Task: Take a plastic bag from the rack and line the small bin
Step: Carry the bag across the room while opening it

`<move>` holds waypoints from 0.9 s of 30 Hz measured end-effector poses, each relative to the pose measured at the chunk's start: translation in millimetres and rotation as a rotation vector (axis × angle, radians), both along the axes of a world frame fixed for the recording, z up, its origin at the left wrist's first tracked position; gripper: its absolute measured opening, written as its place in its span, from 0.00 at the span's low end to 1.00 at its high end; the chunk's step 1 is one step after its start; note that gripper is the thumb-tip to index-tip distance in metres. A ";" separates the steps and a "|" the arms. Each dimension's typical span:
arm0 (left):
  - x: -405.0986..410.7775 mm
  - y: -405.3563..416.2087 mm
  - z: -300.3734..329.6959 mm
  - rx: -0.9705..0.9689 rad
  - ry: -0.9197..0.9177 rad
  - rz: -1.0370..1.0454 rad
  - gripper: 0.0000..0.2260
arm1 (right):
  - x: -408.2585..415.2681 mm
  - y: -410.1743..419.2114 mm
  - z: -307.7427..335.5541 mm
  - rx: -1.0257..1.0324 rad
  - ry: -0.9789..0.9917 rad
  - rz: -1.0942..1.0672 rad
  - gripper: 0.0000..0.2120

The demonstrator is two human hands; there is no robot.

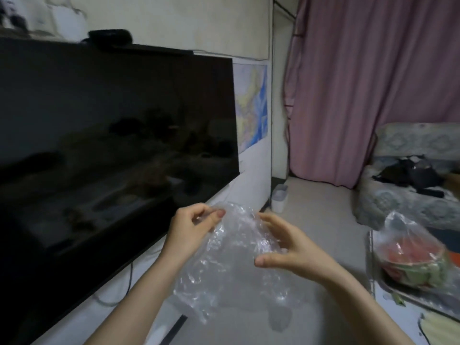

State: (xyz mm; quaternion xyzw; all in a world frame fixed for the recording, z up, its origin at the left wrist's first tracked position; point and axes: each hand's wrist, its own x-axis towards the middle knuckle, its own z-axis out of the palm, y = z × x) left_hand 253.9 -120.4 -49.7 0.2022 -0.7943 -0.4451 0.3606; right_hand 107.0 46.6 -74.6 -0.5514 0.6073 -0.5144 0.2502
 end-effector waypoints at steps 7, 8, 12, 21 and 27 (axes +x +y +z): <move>-138.5 -75.5 1.9 0.114 0.016 -0.110 0.07 | -133.3 -66.1 -0.1 -0.128 -0.007 -0.282 0.16; -157.5 -84.6 0.9 0.119 0.011 -0.123 0.06 | -150.3 -71.9 -1.4 -0.138 -0.010 -0.315 0.14; -242.4 -124.8 -9.8 0.135 -0.022 -0.192 0.05 | -227.0 -87.2 -7.9 -0.144 -0.066 -0.435 0.07; -456.7 -226.4 -17.7 0.096 -0.186 -0.448 0.01 | -415.3 -127.4 5.0 -0.065 -0.009 -0.675 0.05; -611.5 -233.8 24.1 -0.311 -0.244 -0.757 0.30 | -527.0 -169.0 19.2 -0.026 0.106 -0.780 0.09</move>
